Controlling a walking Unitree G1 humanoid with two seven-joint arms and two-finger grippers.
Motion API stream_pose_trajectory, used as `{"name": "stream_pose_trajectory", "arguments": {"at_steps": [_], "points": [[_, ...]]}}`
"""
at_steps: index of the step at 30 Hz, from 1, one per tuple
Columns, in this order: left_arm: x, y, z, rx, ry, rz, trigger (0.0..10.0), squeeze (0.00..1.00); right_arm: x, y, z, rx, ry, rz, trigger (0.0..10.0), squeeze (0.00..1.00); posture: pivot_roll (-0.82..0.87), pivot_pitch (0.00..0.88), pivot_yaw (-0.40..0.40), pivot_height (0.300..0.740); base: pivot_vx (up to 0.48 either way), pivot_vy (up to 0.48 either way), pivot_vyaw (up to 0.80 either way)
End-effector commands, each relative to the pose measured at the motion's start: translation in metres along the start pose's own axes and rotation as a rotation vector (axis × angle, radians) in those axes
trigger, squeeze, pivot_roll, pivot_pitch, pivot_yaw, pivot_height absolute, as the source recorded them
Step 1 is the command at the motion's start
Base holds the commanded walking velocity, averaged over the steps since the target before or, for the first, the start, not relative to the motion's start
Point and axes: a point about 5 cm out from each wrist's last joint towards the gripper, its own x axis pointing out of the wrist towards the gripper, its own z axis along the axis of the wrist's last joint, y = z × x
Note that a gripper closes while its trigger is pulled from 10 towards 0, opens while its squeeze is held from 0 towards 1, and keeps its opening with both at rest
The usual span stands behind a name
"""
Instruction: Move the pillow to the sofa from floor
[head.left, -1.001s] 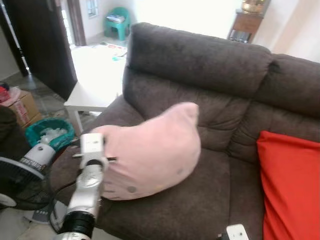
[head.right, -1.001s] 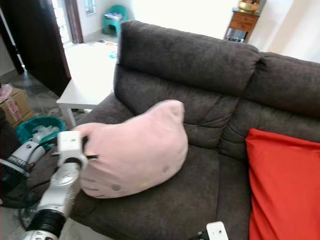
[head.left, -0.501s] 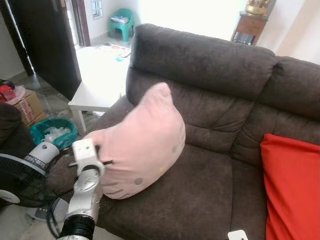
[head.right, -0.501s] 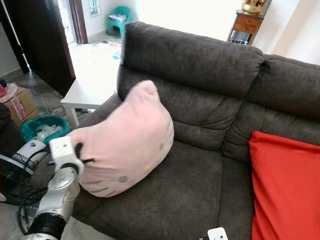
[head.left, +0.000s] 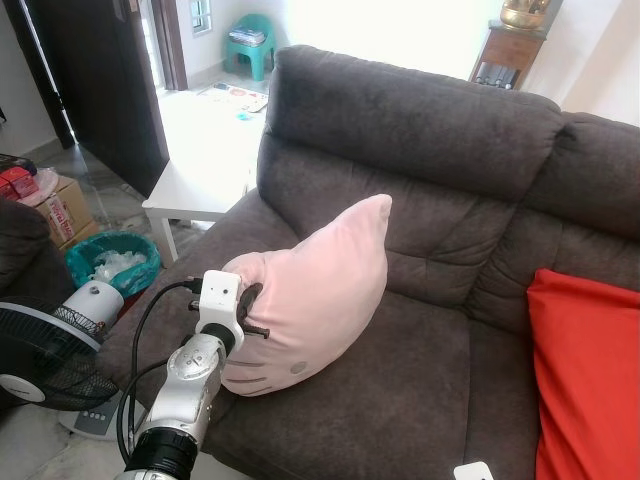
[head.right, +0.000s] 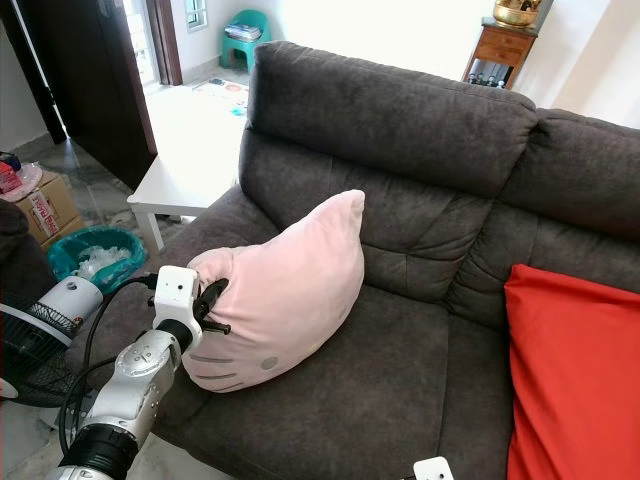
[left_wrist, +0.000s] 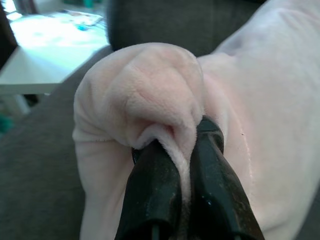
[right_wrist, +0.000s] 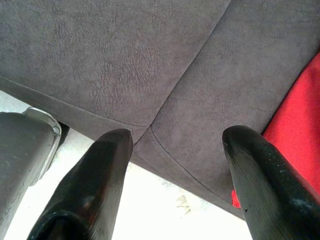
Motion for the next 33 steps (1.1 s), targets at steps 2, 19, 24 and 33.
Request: {"name": "stream_pose_trajectory", "arguments": {"at_steps": [2,19,24,33], "points": [[-0.001,0.018,0.002,-0.020,-0.031,0.164,10.0,0.00,0.000,-0.004,-0.001,-0.001,0.008,-0.003,10.0,0.00,0.13,0.000,-0.130,0.740,0.000,0.000,0.00],[-0.012,0.046,-0.004,-0.147,-0.041,0.417,10.0,0.00,0.000,-0.006,-0.001,-0.009,0.014,0.005,10.0,0.00,0.13,0.000,-0.138,0.740,0.000,0.000,0.00],[-0.004,0.015,0.003,0.001,-0.063,0.127,10.0,0.00,0.000,-0.006,-0.001,-0.009,0.013,0.004,10.0,0.00,0.13,0.000,-0.138,0.740,0.000,0.000,0.00],[-0.005,0.011,0.006,-0.015,-0.092,0.153,10.0,0.00,0.001,-0.005,0.000,-0.010,0.014,0.012,10.0,0.00,0.13,0.000,-0.138,0.740,0.000,0.000,0.00]]}}
